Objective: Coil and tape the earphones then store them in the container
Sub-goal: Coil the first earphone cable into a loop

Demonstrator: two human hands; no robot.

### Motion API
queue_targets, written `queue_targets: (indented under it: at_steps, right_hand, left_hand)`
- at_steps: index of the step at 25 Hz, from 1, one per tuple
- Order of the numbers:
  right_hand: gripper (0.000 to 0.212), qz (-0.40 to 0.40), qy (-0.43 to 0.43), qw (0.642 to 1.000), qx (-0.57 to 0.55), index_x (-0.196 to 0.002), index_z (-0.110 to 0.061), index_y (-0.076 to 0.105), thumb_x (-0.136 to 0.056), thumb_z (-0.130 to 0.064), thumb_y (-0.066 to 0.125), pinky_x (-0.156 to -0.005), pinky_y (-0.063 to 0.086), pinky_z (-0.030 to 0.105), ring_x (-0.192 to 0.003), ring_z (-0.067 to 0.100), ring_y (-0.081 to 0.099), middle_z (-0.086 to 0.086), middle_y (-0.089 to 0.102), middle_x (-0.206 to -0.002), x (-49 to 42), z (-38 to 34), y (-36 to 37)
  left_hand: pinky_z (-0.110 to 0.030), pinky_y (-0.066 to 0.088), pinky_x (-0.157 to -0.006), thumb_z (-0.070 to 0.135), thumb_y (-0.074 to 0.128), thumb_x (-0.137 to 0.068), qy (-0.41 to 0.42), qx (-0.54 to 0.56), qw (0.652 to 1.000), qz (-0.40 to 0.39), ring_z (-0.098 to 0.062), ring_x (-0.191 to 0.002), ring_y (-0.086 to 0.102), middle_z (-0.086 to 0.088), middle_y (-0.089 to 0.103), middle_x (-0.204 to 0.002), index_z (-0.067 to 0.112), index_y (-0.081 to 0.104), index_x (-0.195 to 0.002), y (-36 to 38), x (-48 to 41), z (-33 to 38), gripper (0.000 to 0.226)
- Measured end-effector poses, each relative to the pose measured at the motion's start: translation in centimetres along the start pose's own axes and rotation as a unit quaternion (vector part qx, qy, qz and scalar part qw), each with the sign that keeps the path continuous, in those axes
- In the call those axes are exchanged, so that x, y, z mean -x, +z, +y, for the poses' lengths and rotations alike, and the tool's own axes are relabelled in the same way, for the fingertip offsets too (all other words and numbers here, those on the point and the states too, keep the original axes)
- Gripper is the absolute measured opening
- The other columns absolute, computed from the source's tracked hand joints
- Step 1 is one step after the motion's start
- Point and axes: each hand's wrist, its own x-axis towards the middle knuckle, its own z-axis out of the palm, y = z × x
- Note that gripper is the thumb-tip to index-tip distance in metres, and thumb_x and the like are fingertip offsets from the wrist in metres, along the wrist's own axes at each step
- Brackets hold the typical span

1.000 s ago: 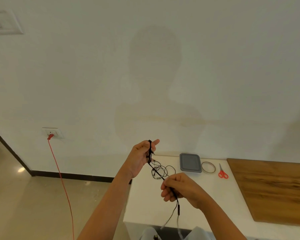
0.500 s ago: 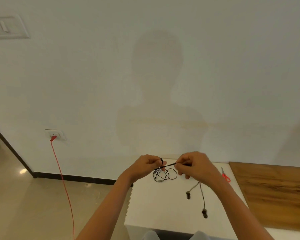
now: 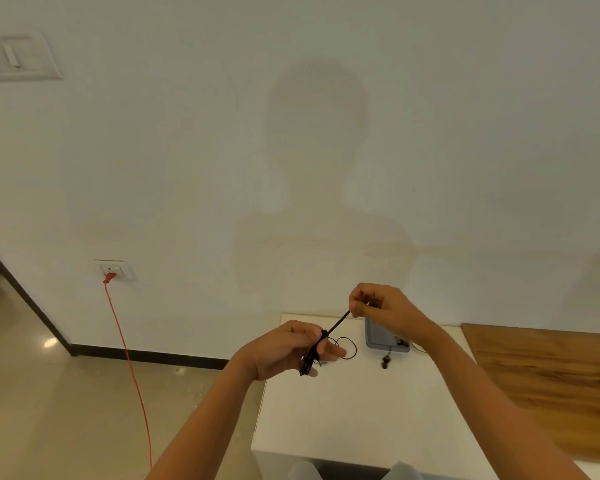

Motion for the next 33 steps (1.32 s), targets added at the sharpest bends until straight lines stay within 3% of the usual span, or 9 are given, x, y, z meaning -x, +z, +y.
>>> queue_targets:
  at_steps: [5, 10, 15, 20, 22, 25, 28, 31, 33]
  right_hand:
    - [0.014, -0.025, 0.03, 0.969, -0.246, -0.088, -0.01, 0.068, -0.092, -0.017, 0.057, -0.058, 0.04, 0.02, -0.057, 0.008, 0.048, -0.004, 0.059, -0.064, 1.0, 1.3, 4.3]
    - [0.028, -0.047, 0.104, 0.939, -0.325, -0.087, -0.009, 0.068, -0.098, -0.025, 0.047, -0.055, 0.04, 0.021, -0.053, 0.01, 0.049, -0.001, 0.062, -0.064, 4.0, 1.6, 9.4]
    - [0.028, -0.041, 0.126, 0.969, -0.21, -0.089, -0.011, 0.067, -0.1, -0.026, 0.045, -0.058, 0.047, 0.02, -0.054, 0.01, 0.055, -0.001, 0.063, -0.066, 5.8, 1.1, 10.1]
    - [0.018, -0.03, 0.069, 0.994, 0.078, -0.089, -0.02, 0.069, -0.094, -0.027, 0.053, -0.06, 0.055, 0.021, -0.058, 0.004, 0.061, -0.005, 0.07, -0.074, 5.3, -0.6, 7.3]
    - [0.02, -0.028, 0.031, 0.974, 0.224, -0.092, -0.024, 0.071, -0.09, -0.029, 0.052, -0.066, 0.056, 0.033, -0.065, 0.008, 0.063, -0.004, 0.071, -0.078, 4.6, -1.8, 5.8]
    - [0.018, -0.003, -0.023, 0.934, 0.356, -0.093, -0.031, 0.071, -0.084, -0.039, 0.058, -0.067, 0.049, 0.027, -0.067, 0.007, 0.056, -0.008, 0.071, -0.078, 3.5, -3.7, 3.6]
    - [0.018, 0.002, -0.048, 0.956, 0.289, -0.082, -0.03, 0.071, -0.079, -0.047, 0.068, -0.063, 0.048, 0.025, -0.062, 0.005, 0.059, -0.013, 0.069, -0.069, 2.3, -4.0, 1.7]
    - [0.005, -0.022, -0.046, 0.994, 0.098, -0.075, -0.021, 0.073, -0.078, -0.025, 0.075, -0.059, 0.05, 0.021, -0.061, 0.003, 0.062, -0.006, 0.07, -0.067, 1.1, -3.2, 1.0]
    - [0.003, -0.033, -0.043, 0.998, 0.026, -0.078, -0.011, 0.073, -0.077, -0.014, 0.075, -0.059, 0.051, 0.019, -0.064, 0.005, 0.063, 0.001, 0.071, -0.07, 0.5, -2.9, 1.0]
  left_hand:
    - [-0.067, 0.05, -0.082, 0.03, 0.066, -0.088, 0.097, 0.233, 0.966, -0.05, -0.046, -0.122, 0.053, -0.022, 0.061, -0.125, 0.008, 0.06, -0.074, 0.8, -0.5, 0.9, 0.028]
    - [-0.074, 0.042, -0.084, 0.029, 0.062, -0.088, 0.173, 0.331, 0.927, 0.031, -0.046, -0.125, 0.05, -0.015, 0.06, -0.131, 0.009, 0.06, -0.074, 0.6, -1.8, 1.2, 0.025]
    - [-0.057, 0.053, -0.081, 0.021, 0.04, -0.1, 0.144, 0.199, 0.95, 0.194, -0.035, -0.125, 0.053, -0.005, 0.068, -0.122, 0.011, 0.056, -0.075, -0.2, -2.3, 0.8, 0.031]
    - [-0.041, 0.044, -0.078, 0.023, 0.043, -0.102, 0.078, 0.024, 0.98, 0.183, -0.018, -0.109, 0.057, 0.002, 0.07, -0.119, 0.017, 0.063, -0.074, 0.5, -2.5, 0.1, 0.035]
    - [-0.037, 0.046, -0.077, 0.029, 0.043, -0.102, 0.049, -0.02, 0.984, 0.171, -0.017, -0.107, 0.06, 0.003, 0.07, -0.117, 0.02, 0.066, -0.074, 0.9, -2.8, -0.1, 0.037]
    - [-0.035, 0.042, -0.069, 0.039, 0.05, -0.096, 0.027, -0.045, 0.991, 0.127, -0.019, -0.076, 0.055, 0.003, 0.067, -0.084, 0.017, 0.068, -0.08, 1.4, -2.7, -0.6, 0.032]
    - [-0.04, 0.045, -0.067, 0.041, 0.051, -0.094, 0.019, -0.047, 0.994, 0.1, -0.02, -0.075, 0.053, -0.007, 0.059, -0.083, 0.001, 0.063, -0.1, 1.6, -2.5, -0.7, 0.042]
    - [-0.043, 0.055, -0.071, 0.032, 0.046, -0.101, -0.009, -0.029, 0.996, 0.089, -0.022, -0.1, 0.065, -0.008, 0.07, -0.108, 0.005, 0.062, -0.118, 1.9, -2.3, -0.6, 0.036]
    - [-0.049, 0.055, -0.077, 0.029, 0.044, -0.102, -0.017, -0.006, 0.997, 0.078, -0.022, -0.102, 0.066, -0.009, 0.071, -0.109, 0.01, 0.066, -0.112, 2.1, -2.3, -0.5, 0.03]
